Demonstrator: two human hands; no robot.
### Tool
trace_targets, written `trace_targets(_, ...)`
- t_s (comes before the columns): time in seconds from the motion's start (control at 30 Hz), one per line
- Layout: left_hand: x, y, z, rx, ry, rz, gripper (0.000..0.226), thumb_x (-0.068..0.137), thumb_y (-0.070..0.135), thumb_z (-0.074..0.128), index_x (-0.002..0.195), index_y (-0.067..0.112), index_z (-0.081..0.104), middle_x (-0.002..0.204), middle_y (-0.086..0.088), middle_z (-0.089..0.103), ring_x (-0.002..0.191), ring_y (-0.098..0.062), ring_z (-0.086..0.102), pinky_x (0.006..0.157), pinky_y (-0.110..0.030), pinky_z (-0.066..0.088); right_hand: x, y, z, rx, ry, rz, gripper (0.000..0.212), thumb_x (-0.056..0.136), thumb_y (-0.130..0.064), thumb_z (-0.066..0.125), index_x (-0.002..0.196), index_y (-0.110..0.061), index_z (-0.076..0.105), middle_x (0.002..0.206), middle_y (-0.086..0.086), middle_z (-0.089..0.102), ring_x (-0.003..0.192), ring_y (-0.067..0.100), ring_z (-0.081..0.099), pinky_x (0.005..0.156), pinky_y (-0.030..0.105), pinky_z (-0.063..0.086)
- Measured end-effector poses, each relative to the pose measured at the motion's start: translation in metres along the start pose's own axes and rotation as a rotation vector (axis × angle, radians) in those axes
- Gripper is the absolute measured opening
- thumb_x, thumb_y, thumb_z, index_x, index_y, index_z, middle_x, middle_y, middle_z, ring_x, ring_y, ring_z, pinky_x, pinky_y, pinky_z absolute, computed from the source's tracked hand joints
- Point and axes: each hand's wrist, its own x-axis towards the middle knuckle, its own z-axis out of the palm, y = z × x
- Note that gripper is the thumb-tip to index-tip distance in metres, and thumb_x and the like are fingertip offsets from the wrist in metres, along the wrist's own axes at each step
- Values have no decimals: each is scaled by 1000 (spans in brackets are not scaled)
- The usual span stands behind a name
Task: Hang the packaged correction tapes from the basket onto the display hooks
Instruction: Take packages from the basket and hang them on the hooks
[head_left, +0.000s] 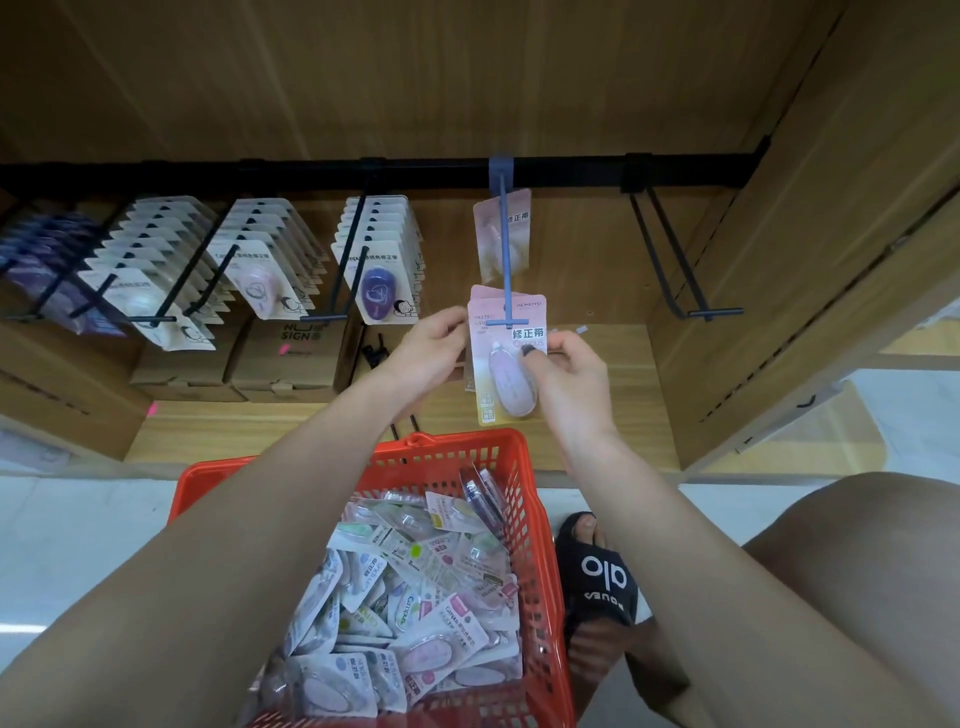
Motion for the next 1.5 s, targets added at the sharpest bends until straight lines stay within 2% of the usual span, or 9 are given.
trace_targets(0.23,36,10,-3,46,70,78,24,111,19,48,116,23,71,104,6,79,95,-11,73,76,-23,58,1,12,10,10,14,-48,8,97,-12,62,91,-9,65,89,17,73,72,16,56,68,34,42)
trace_targets(0.43,58,17,-7,132,133,145,22,111,21,47,110,19,69,95,5,71,87,-13,61,78,-29,47,11,16,15,67,52,-100,9,99,-6,62,90,-5,64,85,16,73,74,14,57,69,30,43)
trace_targets(0.6,66,17,-7,189,152,185,21,111,23,47,113,22,68,114,-2,73,111,-23,66,97,-42,53,6,29,18,141,98,-94,16,99,-7,65,85,-14,65,80,1,70,73,9,60,65,20,46)
trace_targets(0.77,79,15,-7,213,174,188,24,111,22,46,111,12,68,102,-7,73,91,-19,64,84,-38,52,32,24,26,65,111,-81,16,99,-8,63,86,-18,65,91,17,74,76,19,60,72,38,48)
trace_targets(0.87,89,18,-6,182,195,151,27,111,22,46,117,13,70,107,-7,75,101,-27,69,95,-44,57,66,10,31,8,138,-90,13,99,-11,64,87,-18,64,94,18,75,80,30,66,78,44,54)
trace_targets(1.0,100,26,-9,232,245,186,28,110,22,45,117,17,72,96,3,69,89,-18,60,80,-31,49,108,-5,38,-38,112,-87,10,100,-14,63,93,-7,65,99,24,74,76,26,60,70,35,46)
trace_targets(1.13,112,30,-9,228,289,100,28,110,22,40,109,17,67,105,-3,69,104,-28,63,83,-29,45,129,-13,44,-56,103,-106,11,99,-12,62,90,-6,63,77,11,61,71,19,50,65,30,37)
trace_targets(1.33,91,8,-7,125,303,29,35,111,30,40,140,19,57,136,-10,64,125,-30,59,107,-38,48,152,-19,50,-100,135,-113,11,100,-20,64,92,-14,62,76,-4,58,65,11,48,58,22,38)
trace_targets(1.5,37,-29,-19,217,205,12,31,110,35,42,136,28,57,125,1,65,103,-13,63,81,-22,48,142,-7,51,-144,199,-51,22,99,-27,67,109,-17,51,96,0,62,82,20,57,64,26,38)
